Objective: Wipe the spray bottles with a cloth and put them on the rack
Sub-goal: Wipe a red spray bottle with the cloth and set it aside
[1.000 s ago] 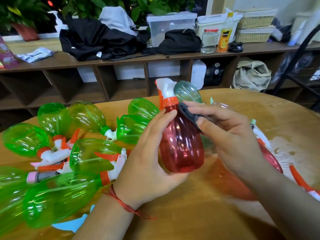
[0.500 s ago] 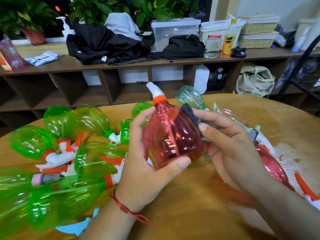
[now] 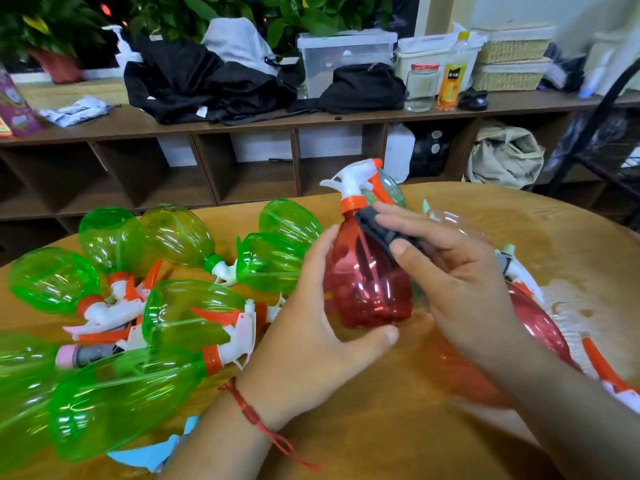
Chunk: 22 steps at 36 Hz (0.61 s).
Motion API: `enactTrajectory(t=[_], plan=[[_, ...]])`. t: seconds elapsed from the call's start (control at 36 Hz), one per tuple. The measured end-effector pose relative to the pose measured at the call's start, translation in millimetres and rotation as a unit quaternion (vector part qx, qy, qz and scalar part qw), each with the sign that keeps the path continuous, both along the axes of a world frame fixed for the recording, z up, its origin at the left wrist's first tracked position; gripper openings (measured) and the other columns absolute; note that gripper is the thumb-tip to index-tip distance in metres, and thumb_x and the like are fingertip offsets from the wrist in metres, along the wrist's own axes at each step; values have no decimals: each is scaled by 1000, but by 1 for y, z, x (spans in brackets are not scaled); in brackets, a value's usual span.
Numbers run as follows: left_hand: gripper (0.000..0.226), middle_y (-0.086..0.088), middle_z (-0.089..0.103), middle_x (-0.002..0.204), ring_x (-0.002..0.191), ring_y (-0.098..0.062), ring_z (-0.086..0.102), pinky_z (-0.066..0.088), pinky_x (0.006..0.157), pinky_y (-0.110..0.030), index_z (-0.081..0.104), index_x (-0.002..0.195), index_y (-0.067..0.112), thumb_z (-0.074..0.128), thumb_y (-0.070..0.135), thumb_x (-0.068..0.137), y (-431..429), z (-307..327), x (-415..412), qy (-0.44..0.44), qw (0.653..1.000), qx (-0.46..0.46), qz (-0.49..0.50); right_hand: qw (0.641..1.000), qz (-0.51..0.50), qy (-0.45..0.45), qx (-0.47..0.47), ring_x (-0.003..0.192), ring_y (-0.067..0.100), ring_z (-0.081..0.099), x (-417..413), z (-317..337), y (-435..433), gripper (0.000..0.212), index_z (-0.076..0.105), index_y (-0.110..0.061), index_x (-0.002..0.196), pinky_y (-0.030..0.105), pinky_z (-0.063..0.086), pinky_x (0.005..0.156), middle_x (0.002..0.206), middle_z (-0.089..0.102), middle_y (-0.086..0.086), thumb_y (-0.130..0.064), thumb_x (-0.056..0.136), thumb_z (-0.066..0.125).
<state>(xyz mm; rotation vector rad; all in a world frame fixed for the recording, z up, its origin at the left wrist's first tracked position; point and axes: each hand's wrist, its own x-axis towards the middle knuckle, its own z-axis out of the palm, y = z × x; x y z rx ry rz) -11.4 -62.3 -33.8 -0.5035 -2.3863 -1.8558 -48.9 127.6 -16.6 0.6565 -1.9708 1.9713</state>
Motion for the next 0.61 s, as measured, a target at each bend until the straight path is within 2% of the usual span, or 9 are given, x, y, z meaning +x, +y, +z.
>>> enactTrajectory(t=[0.08,0.14,0.25,0.31,0.39,0.47,0.53,0.61], plan=[[77,3,69,139,128,-19,68,53,112,-52,49,149,37,86,38,82,3,3,-3,-67,988,139,22,1000,10,15,24,137,18,61,-2,0,1,32,71,-5,127,39,48,116,139,70,4,6,99,61],[69,-5,75,130,122,-25,71,57,106,-53,56,141,34,87,38,80,4,2,-6,-94,978,180,38,999,23,23,42,135,21,62,-2,-2,1,29,73,-4,124,43,48,116,138,71,4,6,99,63],[67,-8,77,124,116,-24,74,61,93,-36,57,140,31,86,20,80,2,0,-8,-108,972,208,31,997,31,32,57,134,23,63,-1,-5,-2,27,75,-5,121,49,48,115,137,71,5,2,98,62],[69,-6,75,129,121,-23,72,61,97,-38,57,143,27,86,19,80,1,2,-9,-92,971,218,44,999,34,14,32,135,23,63,-1,-5,-2,29,74,-6,123,50,48,115,137,71,5,1,98,62],[68,-6,73,134,126,-25,70,54,110,-51,59,145,20,86,21,83,0,5,-9,-62,966,240,69,999,38,-32,-6,133,24,64,-3,-4,-1,30,72,-7,127,48,49,115,134,72,6,3,100,61],[66,-9,72,134,127,-30,68,50,114,-57,61,142,13,87,26,83,1,7,-10,-38,952,284,107,994,48,-89,-49,125,29,67,-3,-3,-3,30,74,-12,127,52,53,105,129,74,9,-1,103,60],[69,-14,70,136,130,-35,65,49,115,-58,59,143,7,83,29,82,1,9,-9,-21,939,322,124,986,61,-129,-89,113,27,70,-2,-1,-5,27,77,-17,122,50,56,95,122,75,9,-5,102,62],[64,-16,68,136,125,-30,67,54,109,-52,53,144,1,80,21,90,2,12,-9,2,920,369,135,965,99,-194,-148,104,25,70,0,3,-8,21,75,-15,113,46,59,87,118,72,12,-10,95,66]])
